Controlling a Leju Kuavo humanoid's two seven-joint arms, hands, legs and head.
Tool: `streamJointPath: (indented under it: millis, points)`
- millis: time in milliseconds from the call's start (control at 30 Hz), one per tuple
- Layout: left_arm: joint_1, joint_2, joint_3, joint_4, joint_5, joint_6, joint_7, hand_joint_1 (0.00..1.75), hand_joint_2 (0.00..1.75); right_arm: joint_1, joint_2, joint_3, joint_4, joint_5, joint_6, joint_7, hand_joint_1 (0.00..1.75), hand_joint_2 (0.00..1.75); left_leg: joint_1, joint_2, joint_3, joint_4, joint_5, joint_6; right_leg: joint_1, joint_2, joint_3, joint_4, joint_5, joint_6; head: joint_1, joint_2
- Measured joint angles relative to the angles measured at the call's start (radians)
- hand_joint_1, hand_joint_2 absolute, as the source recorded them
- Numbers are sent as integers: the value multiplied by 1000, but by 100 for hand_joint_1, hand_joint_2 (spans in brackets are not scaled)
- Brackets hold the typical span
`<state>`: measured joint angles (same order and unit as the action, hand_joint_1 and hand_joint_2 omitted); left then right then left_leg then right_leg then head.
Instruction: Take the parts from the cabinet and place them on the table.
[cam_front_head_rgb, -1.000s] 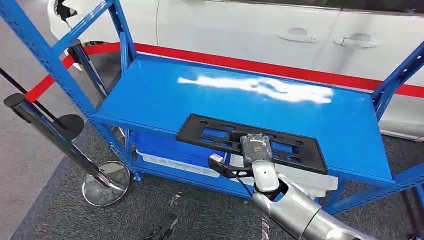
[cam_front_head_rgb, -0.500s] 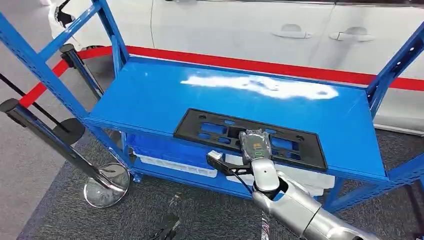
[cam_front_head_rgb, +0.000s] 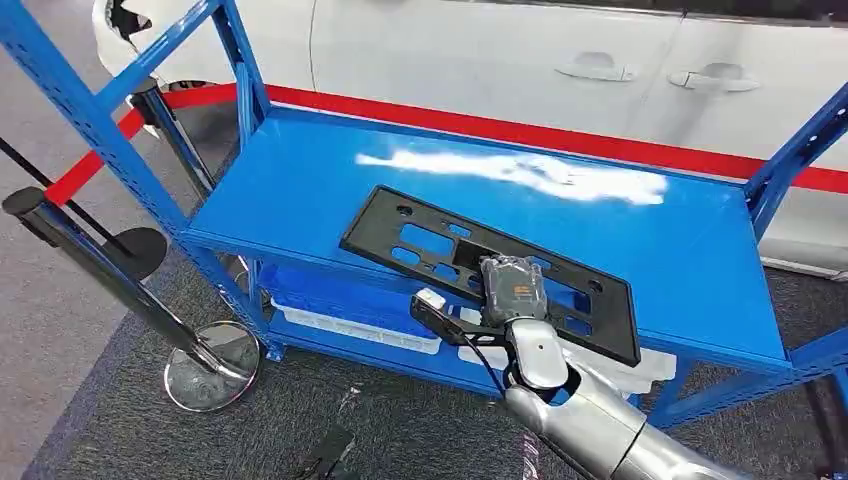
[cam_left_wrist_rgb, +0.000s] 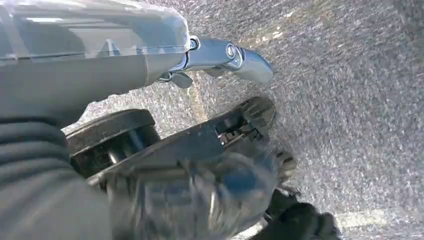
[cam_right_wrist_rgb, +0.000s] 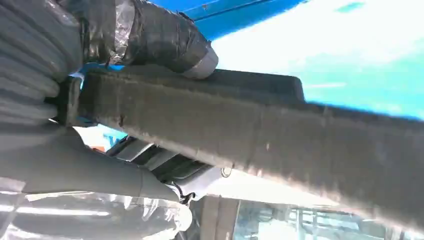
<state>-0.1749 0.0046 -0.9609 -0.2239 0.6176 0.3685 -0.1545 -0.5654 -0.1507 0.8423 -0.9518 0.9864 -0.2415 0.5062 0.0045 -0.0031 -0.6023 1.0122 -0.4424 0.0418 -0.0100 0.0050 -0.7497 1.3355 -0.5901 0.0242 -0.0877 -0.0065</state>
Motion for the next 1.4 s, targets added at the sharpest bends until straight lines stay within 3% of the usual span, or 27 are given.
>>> streamJointPath:
  millis: [67, 133, 167, 267, 333, 400, 467, 500, 567, 633, 667, 700, 800, 833, 867, 900, 967, 1000, 1033, 1067, 1133, 1167, 1200, 1233, 1333, 1367, 1400]
  points:
    - [2, 0, 0, 0, -8, 7, -28, 0, 175, 10, -10, -5, -31, -38, -39, -3, 164, 175, 2, -2, 2, 5, -5, -1, -4, -1, 22, -56, 56, 3, 0, 0]
    - [3, 0, 0, 0, -26, 20, -82, 0, 175, 19, -19, -24, -78, -81, -106, -11, 164, 175, 5, -4, 3, 20, -16, -9, -11, -1, 105, -232, 145, 7, 1, 0]
    - [4, 0, 0, 0, -28, 20, -107, 0, 175, 21, -25, -35, -101, -94, -125, -13, 164, 175, 4, -3, 0, 26, -22, -16, -10, -1, 121, -266, 129, 7, 0, 0]
    - [5, 1, 0, 0, -27, 19, -169, 0, 175, 39, -48, -71, -213, -122, -159, -14, 164, 175, -1, -1, -1, 31, -20, -31, -2, 4, 127, -274, 136, -11, 0, 0]
    - [8, 2, 0, 0, -21, 27, -192, 0, 175, 48, -62, -95, -278, -128, -188, -17, 164, 175, 1, -1, -3, 35, -28, -39, -9, 3, 128, -285, 145, -26, 0, 0]
    - [12, 2, 0, 0, -7, 36, -220, 0, 175, 64, -80, -117, -360, -127, -212, -27, 164, 175, 3, 0, -33, 113, -97, -50, -10, 0, 123, -285, 151, -36, -6, 0]
    - [16, 2, 0, 0, 6, 47, -236, 0, 175, 80, -95, -136, -462, -115, -240, -37, 164, 175, 6, 0, -87, 267, -178, -56, -6, -2, 116, -282, 154, -39, -5, 0]
    - [19, 2, 2, 0, 13, 52, -241, 0, 175, 91, -104, -146, -516, -105, -250, -38, 164, 175, 6, 0, -103, 322, -196, -57, -5, -4, 112, -278, 155, -39, -6, 0]
    - [24, 2, 4, 0, 26, 53, -249, 0, 175, 112, -117, -158, -602, -96, -264, -45, 164, 175, 6, 0, -68, 285, -164, -52, -2, -4, 106, -273, 156, -39, -6, 0]
    - [25, 2, 13, 0, 39, 53, -253, 0, 175, 139, -128, -172, -694, -102, -300, -78, 164, 175, 5, 0, 35, 116, -93, -39, 0, -3, 105, -272, 160, -38, -5, 0]
    - [24, 3, 19, 0, 41, 55, -249, 0, 175, 153, -132, -179, -742, -103, -328, -101, 164, 175, 1, 0, 73, 41, -91, -31, -1, -4, 105, -272, 163, -35, -5, 0]
    - [24, 3, 22, 0, 41, 62, -243, 0, 175, 170, -135, -186, -789, -95, -358, -126, 164, 175, -5, -1, 83, 21, -90, -28, 5, -5, 101, -270, 168, -28, -4, 0]
    - [34, 5, 30, 0, 63, 76, -216, 0, 175, 219, -138, -200, -892, -57, -418, -170, 164, 175, -18, -4, 75, 18, -70, -18, -8, -7, 100, -285, 189, -9, -6, 0]
    - [39, 5, 34, 0, 74, 79, -204, 0, 175, 238, -138, -203, -929, -34, -431, -180, 164, 175, -11, -2, 65, -2, -54, -10, -2, -6, 99, -290, 194, 0, -3, 0]
    - [41, 5, 41, 0, 85, 81, -195, 0, 175, 261, -139, -204, -961, -9, -441, -191, 164, 175, -8, 3, 72, -8, -39, -5, -9, -3, 90, -275, 164, 0, -4, 0]
    - [45, 5, 48, 0, 94, 84, -190, 0, 175, 281, -138, -208, -994, 4, -451, -217, 164, 175, -6, 2, 60, -13, -29, 5, -6, -4, 74, -231, 103, 0, 1, 0]
    - [51, 6, 52, 0, 100, 83, -187, 0, 175, 325, -125, -222, -1054, 5, -454, -286, 164, 175, -6, 3, 37, -12, -14, 11, -7, -3, 34, -82, -5, 4, 4, 0]
    - [55, 5, 53, 0, 101, 83, -186, 0, 175, 344, -118, -228, -1080, 5, -455, -310, 164, 175, -6, 4, 25, -11, -6, 9, -8, -3, 22, -16, -35, 6, 3, 0]
    - [59, 5, 55, 0, 101, 84, -183, 0, 175, 360, -113, -232, -1104, 5, -456, -326, 164, 175, -6, 5, 13, -10, 1, 8, -8, -4, 24, 16, -32, 8, 4, 0]
    - [63, 5, 58, 0, 100, 88, -178, 0, 175, 378, -109, -234, -1123, 3, -456, -343, 164, 175, -5, 6, 1, -7, 9, 7, -10, -4, 46, 6, -4, 10, 4, 0]
    - [67, 5, 66, 0, 90, 92, -154, 0, 175, 415, -95, -238, -1166, -26, -456, -393, 164, 175, -1, 5, -28, 2, 22, -2, -14, -5, 145, -120, 67, 14, 4, 0]
    - [69, 5, 66, 0, 84, 92, -141, 0, 175, 421, -89, -238, -1185, -39, -456, -415, 164, 175, 2, 5, -42, 13, 28, -9, -17, -5, 215, -217, 78, 17, 4, 0]
    - [69, 6, 67, 0, 78, 92, -130, 0, 175, 423, -85, -238, -1200, -47, -456, -423, 164, 175, -4, 4, -56, 25, 30, -15, -16, -3, 258, -294, 39, 20, 5, 0]
    - [70, 6, 67, 1, 70, 92, -116, 0, 175, 432, -79, -238, -1212, -52, -457, -427, 164, 175, -3, 3, -56, 29, 35, -21, -6, 3, 254, -293, 43, 5, 0, 0]
    - [70, 6, 67, 1, 58, 90, -92, 0, 175, 443, -68, -238, -1231, -81, -457, -431, 164, 175, -4, 1, -59, 28, 55, -37, -8, 4, 236, -291, 53, -12, 6, 0]
    - [72, 7, 67, 1, 53, 89, -85, 0, 175, 445, -66, -238, -1236, -101, -457, -435, 164, 175, 0, 1, -63, 37, 39, -43, -12, -2, 225, -294, 64, -28, 8, 0]
    - [72, 7, 67, 1, 51, 89, -79, 0, 175, 448, -60, -238, -1241, -115, -457, -440, 164, 175, 1, 1, -79, 63, -12, -48, -11, -3, 215, -294, 74, -34, 4, 0]
